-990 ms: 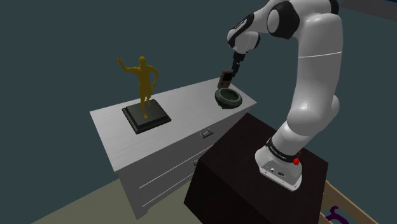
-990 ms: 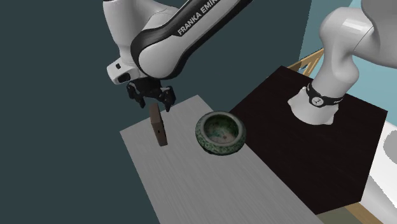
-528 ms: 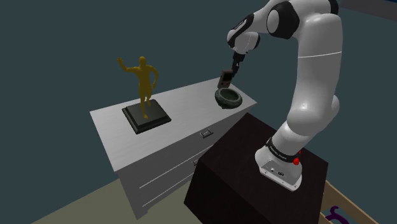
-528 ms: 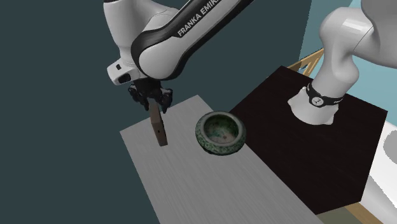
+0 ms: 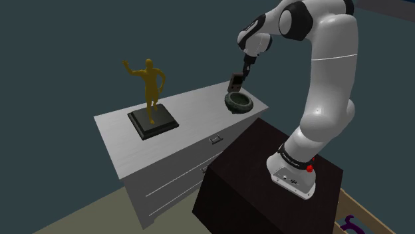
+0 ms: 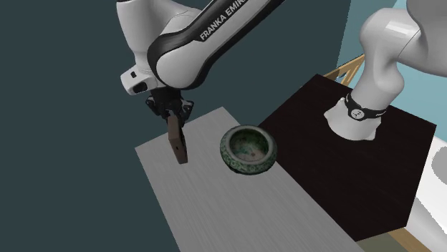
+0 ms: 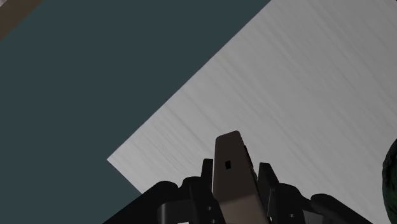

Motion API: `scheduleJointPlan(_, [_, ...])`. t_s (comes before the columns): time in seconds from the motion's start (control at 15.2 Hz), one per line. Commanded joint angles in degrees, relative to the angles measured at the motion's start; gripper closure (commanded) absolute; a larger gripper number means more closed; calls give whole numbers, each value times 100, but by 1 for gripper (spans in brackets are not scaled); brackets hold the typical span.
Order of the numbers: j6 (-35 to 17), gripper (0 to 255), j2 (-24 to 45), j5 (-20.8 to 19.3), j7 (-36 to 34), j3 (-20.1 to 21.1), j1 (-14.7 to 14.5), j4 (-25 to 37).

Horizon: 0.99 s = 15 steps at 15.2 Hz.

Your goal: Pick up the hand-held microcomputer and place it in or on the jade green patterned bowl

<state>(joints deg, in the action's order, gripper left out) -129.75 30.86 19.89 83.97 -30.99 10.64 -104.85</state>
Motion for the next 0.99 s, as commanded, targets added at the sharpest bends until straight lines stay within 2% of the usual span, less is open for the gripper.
scheduleJointPlan(0.0, [-5, 255, 4, 4, -2, 8, -6, -4])
scheduleJointPlan(0.92, [788, 255, -607, -419, -261, -259, -190, 253])
